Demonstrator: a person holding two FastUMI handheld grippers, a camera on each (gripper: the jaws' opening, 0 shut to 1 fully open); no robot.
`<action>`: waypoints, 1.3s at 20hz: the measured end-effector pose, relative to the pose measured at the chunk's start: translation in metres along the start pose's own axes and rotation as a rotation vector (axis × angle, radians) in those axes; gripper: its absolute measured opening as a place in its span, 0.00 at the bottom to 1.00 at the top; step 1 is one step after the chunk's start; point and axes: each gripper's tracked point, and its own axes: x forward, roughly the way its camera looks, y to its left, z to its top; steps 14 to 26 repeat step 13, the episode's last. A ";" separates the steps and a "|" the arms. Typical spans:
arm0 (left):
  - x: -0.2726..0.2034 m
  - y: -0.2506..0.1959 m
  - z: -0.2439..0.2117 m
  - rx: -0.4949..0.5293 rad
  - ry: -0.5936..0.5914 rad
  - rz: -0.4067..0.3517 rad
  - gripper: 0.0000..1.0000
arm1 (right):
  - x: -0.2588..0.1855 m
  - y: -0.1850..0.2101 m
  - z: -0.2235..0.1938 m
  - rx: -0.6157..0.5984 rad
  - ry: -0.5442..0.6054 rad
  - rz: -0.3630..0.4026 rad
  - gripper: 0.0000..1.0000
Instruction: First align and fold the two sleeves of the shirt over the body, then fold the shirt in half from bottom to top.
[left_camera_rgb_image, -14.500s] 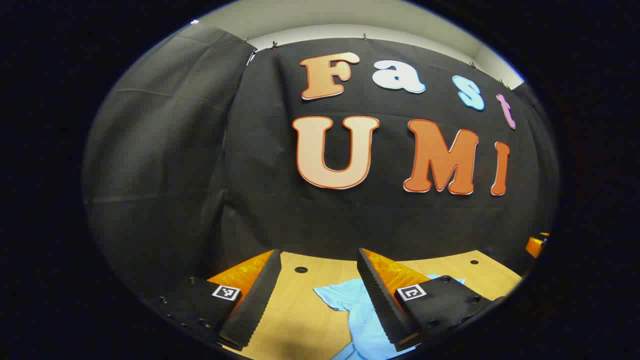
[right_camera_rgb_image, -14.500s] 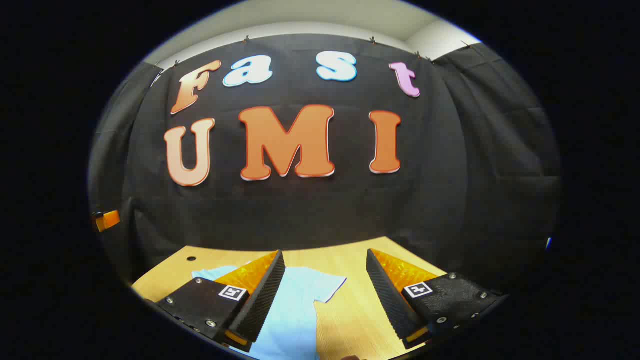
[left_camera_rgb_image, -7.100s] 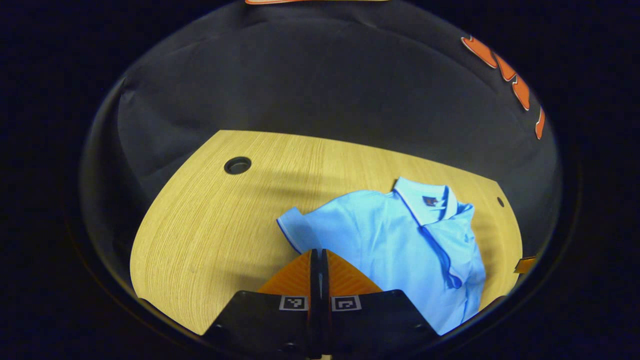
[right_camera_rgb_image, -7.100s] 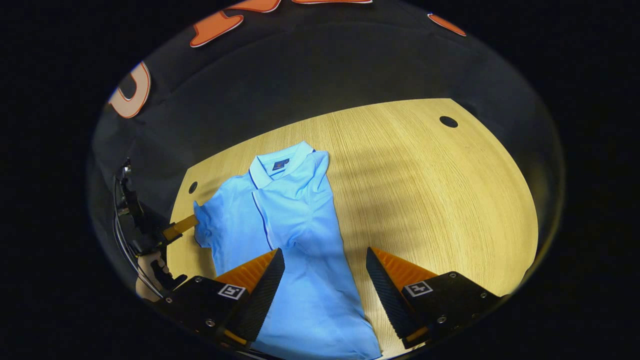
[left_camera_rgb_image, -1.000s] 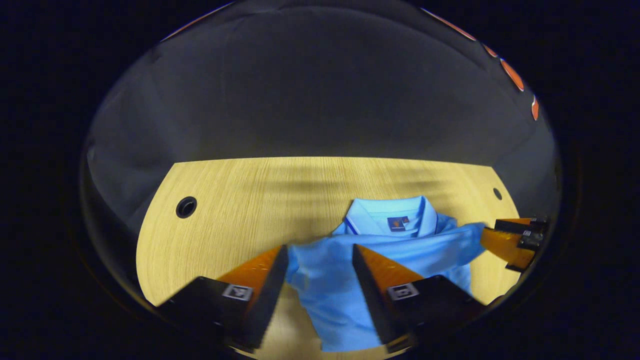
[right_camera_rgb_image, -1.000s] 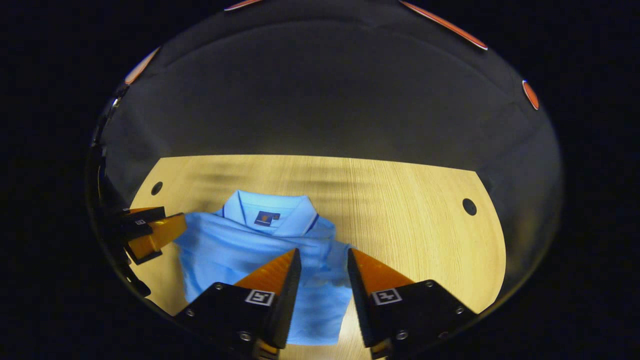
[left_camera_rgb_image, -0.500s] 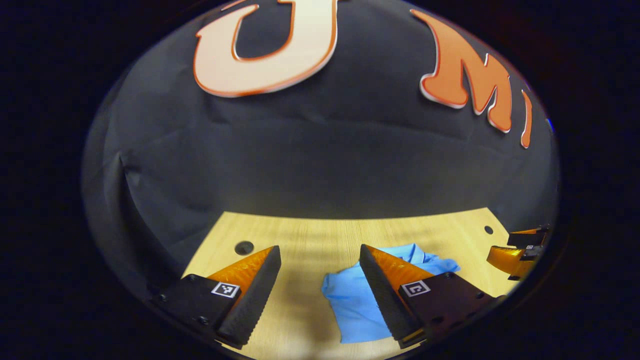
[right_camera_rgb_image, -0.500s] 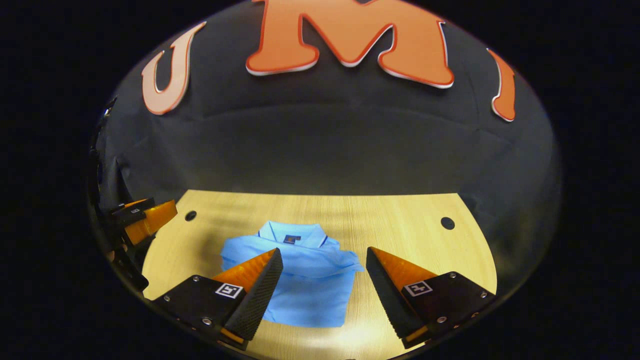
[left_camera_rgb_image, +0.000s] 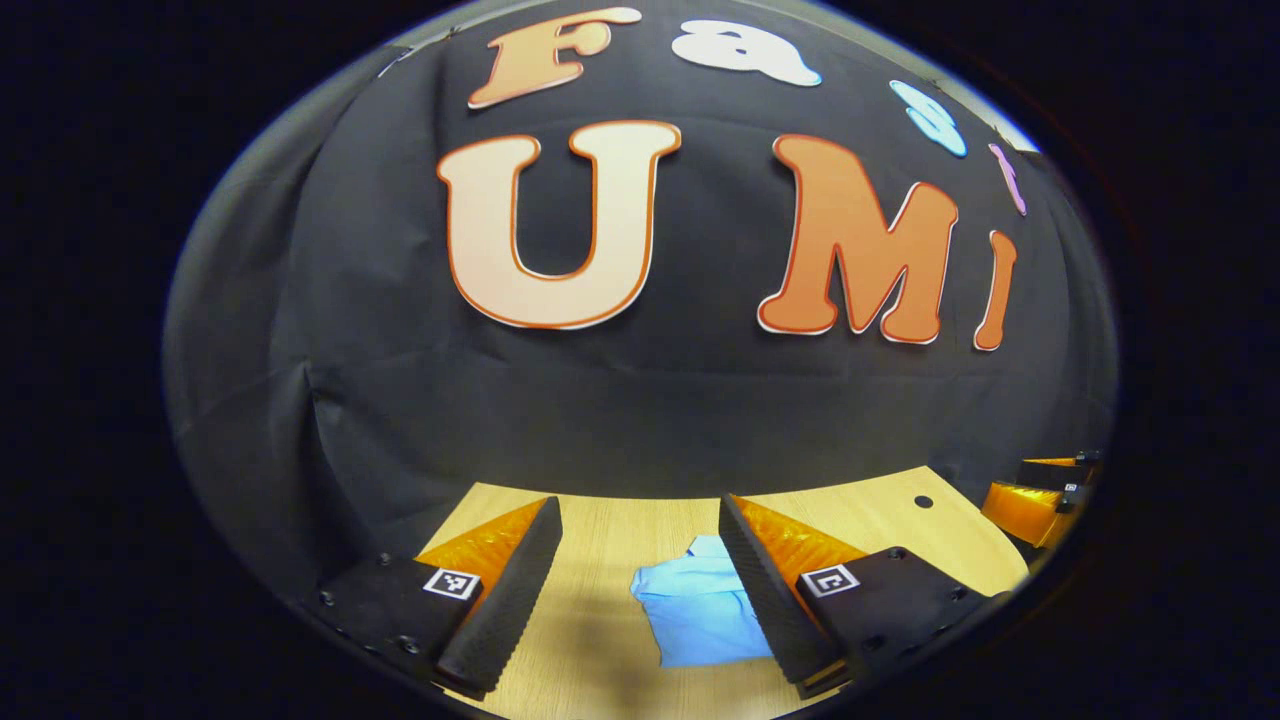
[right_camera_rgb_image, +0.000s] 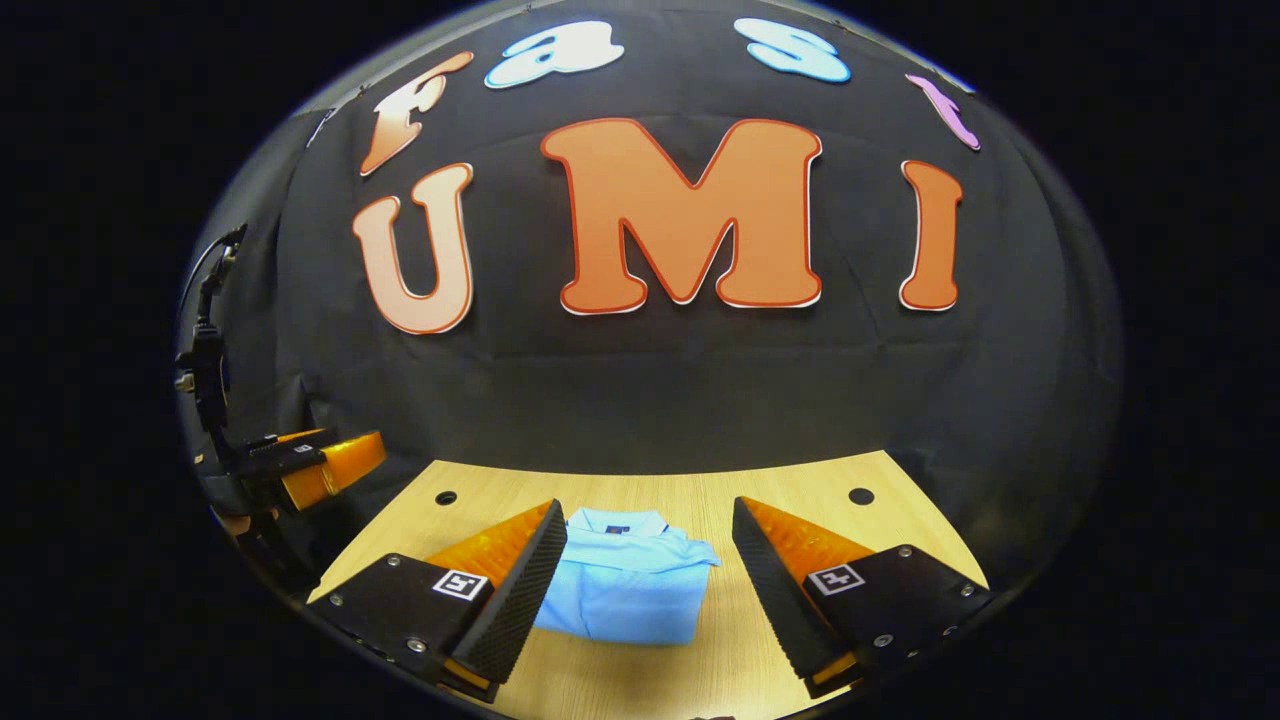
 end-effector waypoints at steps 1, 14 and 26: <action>-0.010 0.000 0.002 -0.012 -0.020 0.007 1.00 | -0.006 0.001 0.001 -0.003 -0.009 0.009 1.00; -0.083 0.026 0.016 0.026 -0.109 -0.014 1.00 | -0.084 0.016 0.003 -0.024 -0.119 -0.041 1.00; -0.083 0.026 0.016 0.026 -0.109 -0.014 1.00 | -0.084 0.016 0.003 -0.024 -0.119 -0.041 1.00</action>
